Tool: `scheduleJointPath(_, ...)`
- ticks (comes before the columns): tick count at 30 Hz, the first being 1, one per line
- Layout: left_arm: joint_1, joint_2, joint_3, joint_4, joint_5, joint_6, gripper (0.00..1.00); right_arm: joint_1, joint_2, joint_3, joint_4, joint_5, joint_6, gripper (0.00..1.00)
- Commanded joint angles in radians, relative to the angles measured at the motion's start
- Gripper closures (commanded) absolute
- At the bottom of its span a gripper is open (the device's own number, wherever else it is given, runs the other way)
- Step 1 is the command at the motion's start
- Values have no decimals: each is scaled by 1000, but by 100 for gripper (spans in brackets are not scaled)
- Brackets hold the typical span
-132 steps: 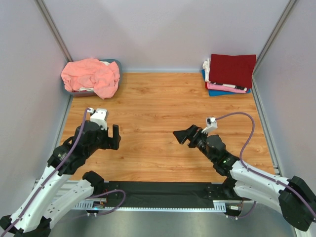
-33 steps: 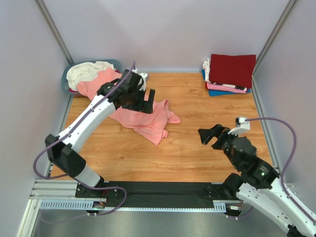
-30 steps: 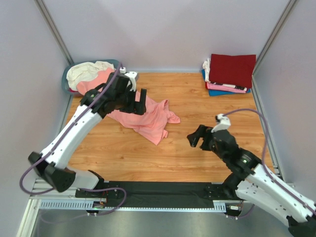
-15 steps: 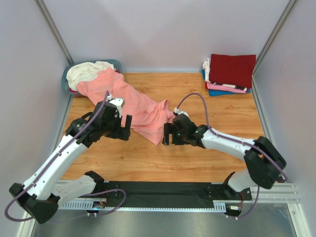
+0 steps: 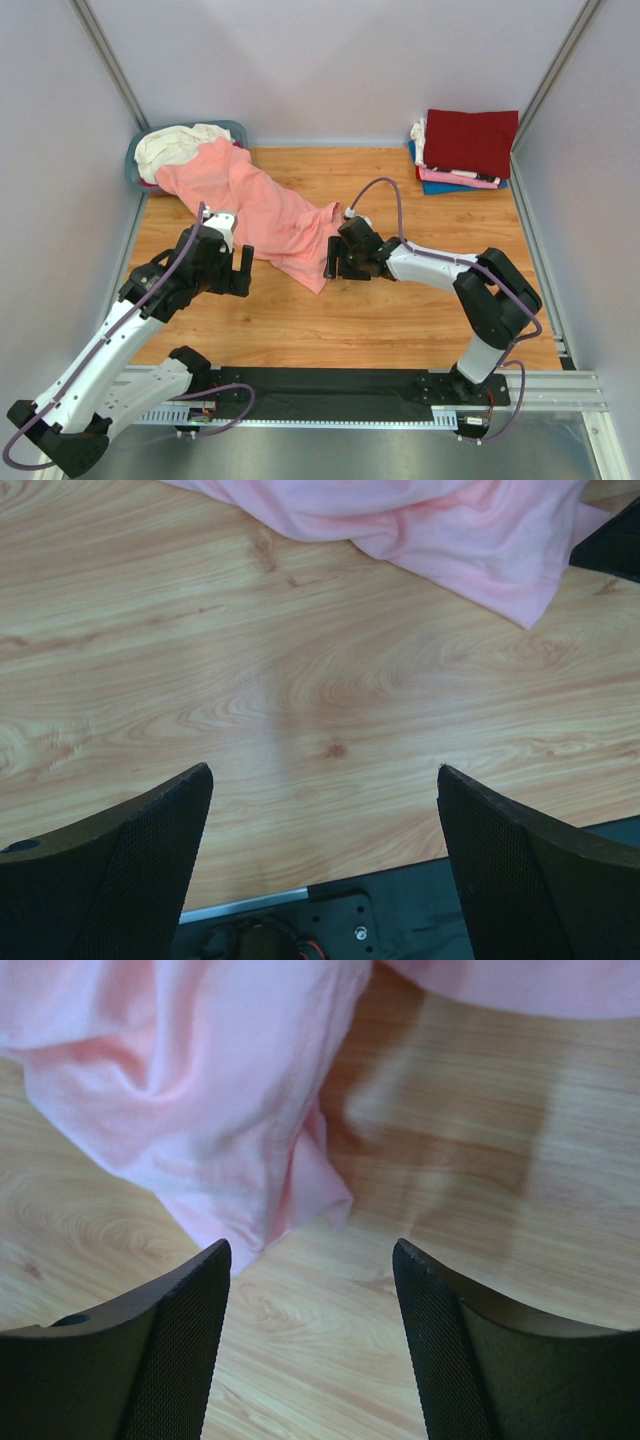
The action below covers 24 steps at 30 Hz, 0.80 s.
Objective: Fold and stack the t-shirts
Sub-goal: Move the tshirt to the center of the board
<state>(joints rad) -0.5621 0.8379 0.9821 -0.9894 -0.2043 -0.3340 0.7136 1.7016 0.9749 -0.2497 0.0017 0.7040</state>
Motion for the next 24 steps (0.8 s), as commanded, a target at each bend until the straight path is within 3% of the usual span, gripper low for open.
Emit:
scheduleJointPath(1, 2, 10, 0, 37, -10, 9, 0, -9, 13, 13, 52, 12, 32, 35)
scheduleJointPath(14, 2, 1, -8, 40, -29, 0, 0, -20, 90, 45, 93, 23, 63, 59)
scheduleJointPath(15, 2, 4, -10, 41, -33, 0, 0, -19, 89, 42, 104, 18, 61, 73)
scheduleJointPath(18, 2, 9, -11, 41, -40, -2, 0, -20, 87, 41, 125, -20, 61, 100)
scheduleJointPath(24, 2, 0, -13, 37, -64, -10, 0, -19, -49, 112, 81, -143, 139, 100)
